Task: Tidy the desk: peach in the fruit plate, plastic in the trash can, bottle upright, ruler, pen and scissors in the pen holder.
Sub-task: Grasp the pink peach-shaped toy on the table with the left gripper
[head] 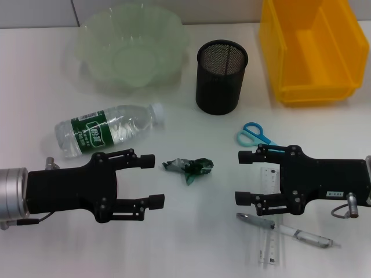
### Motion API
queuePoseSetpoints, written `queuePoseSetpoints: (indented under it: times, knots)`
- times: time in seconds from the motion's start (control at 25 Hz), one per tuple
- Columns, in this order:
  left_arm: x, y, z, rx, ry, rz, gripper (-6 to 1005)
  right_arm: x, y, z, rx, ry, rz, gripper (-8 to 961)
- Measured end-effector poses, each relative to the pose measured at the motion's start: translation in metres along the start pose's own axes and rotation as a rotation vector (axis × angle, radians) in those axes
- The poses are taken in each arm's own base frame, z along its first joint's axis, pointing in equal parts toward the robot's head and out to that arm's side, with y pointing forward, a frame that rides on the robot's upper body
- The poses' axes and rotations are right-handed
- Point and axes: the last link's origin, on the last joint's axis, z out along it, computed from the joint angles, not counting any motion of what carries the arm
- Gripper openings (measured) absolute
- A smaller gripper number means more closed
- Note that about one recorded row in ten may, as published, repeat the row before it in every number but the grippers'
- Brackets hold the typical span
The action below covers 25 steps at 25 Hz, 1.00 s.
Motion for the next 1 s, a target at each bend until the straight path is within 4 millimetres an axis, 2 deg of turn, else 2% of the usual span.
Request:
queuePoseSetpoints:
  times: [0.68,1.0]
  knots:
    - [0.003,-0.002,-0.001,0.007,-0.002,-0.01,828,0.003,0.002,0.001,-0.01,0.012,-0.001,818]
    - [0.011,-0.012,-0.009,0.045,-0.031,0.002,828,0.002,0.002,0.001,-0.011,0.013,-0.003,818]
